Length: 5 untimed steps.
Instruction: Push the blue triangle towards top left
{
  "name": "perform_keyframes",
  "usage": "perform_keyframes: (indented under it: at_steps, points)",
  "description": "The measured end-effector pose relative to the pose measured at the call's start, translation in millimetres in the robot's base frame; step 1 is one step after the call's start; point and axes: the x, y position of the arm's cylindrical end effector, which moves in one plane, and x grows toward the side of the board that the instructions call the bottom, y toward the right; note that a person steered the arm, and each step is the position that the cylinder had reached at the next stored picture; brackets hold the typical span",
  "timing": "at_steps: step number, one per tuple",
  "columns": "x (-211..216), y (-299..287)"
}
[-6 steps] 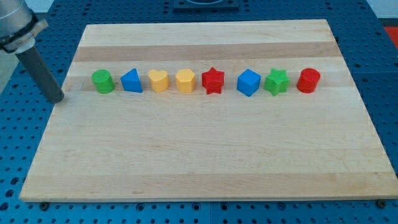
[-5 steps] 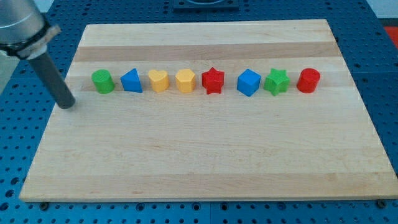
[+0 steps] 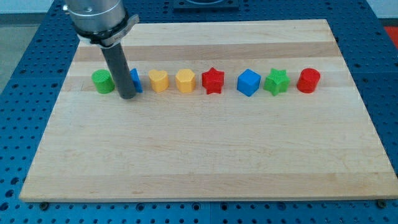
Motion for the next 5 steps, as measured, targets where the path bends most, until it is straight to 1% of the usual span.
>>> perform_keyframes:
  at_steps: [2,5]
  points:
    - [-37,22]
    - [-100,23]
